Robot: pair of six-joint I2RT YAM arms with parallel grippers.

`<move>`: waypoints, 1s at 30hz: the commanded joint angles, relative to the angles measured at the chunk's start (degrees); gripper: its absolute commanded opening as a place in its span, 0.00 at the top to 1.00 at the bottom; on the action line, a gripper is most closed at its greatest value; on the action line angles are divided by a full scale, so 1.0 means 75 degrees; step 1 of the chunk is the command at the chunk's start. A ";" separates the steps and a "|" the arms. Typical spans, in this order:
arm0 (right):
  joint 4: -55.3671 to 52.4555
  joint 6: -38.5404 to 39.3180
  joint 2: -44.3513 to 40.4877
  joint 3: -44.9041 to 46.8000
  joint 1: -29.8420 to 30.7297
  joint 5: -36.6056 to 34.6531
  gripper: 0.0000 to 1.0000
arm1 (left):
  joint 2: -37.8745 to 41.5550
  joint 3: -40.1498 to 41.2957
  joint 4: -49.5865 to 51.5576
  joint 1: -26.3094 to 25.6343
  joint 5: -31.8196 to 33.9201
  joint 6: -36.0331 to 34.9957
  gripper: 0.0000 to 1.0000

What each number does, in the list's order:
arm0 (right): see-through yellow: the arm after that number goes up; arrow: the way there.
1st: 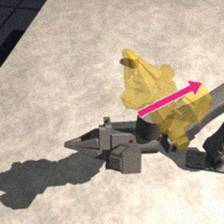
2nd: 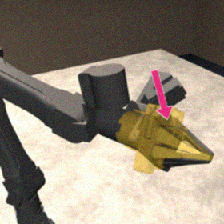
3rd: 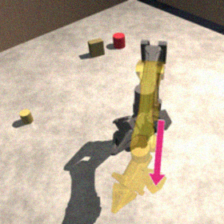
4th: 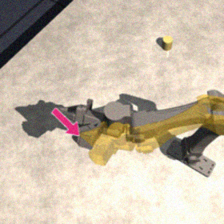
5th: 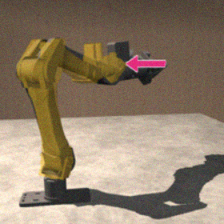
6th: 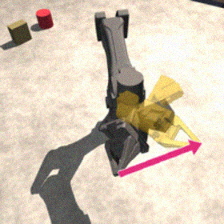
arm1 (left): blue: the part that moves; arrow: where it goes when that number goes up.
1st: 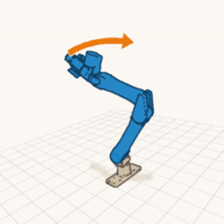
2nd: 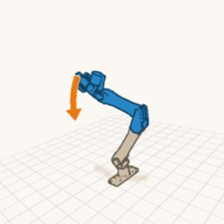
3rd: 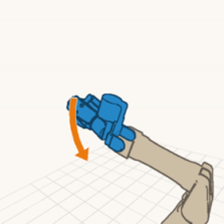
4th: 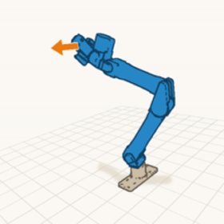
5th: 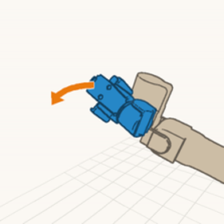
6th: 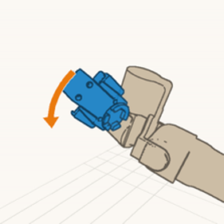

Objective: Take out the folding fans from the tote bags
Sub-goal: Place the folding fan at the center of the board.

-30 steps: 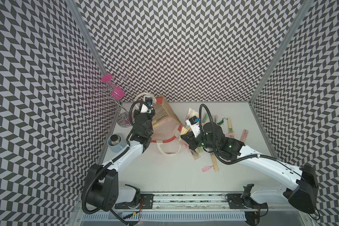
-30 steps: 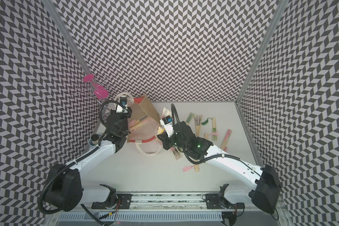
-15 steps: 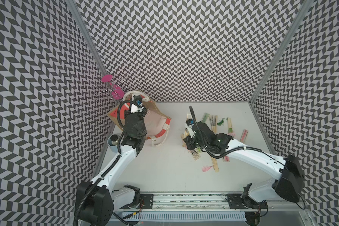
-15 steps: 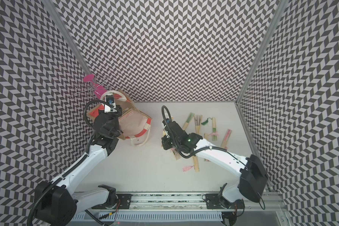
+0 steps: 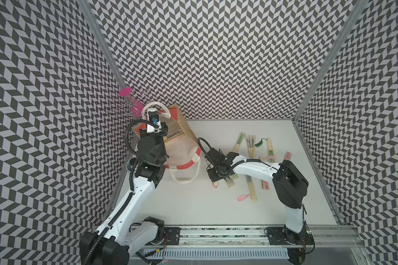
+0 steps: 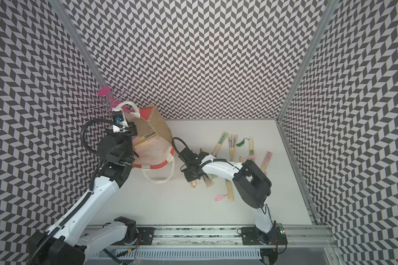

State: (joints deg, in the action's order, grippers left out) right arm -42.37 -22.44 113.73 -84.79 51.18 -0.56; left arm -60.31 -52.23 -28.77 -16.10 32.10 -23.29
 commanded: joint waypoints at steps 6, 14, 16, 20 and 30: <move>-0.0462 0.0150 0.0890 -0.0832 0.0403 -0.0593 0.77 | 0.0144 -0.0280 -0.0314 0.0025 -0.0301 0.0269 1.00; 0.0247 0.0323 0.0569 -0.0776 0.0388 0.0297 0.65 | -0.0009 -0.0352 -0.0133 0.0025 -0.0455 0.0439 1.00; 0.0248 0.0289 0.0479 -0.0771 0.0349 0.0197 0.65 | -0.0003 -0.0367 -0.0114 0.0025 -0.0491 0.0479 1.00; 0.0107 0.0171 0.0105 -0.0717 0.0208 -0.0335 0.64 | 0.0015 -0.0358 -0.0002 0.0025 -0.0643 0.0593 1.00; 0.1886 0.0041 -0.2882 0.1181 -0.0308 -0.0946 0.69 | -0.0073 -0.0140 0.0115 0.0025 -0.1164 0.0622 1.00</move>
State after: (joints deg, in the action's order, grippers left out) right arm -36.56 -21.71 98.63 -78.39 48.53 -5.43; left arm -60.95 -52.23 -25.17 -16.10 25.91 -19.59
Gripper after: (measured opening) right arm 0.316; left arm 0.094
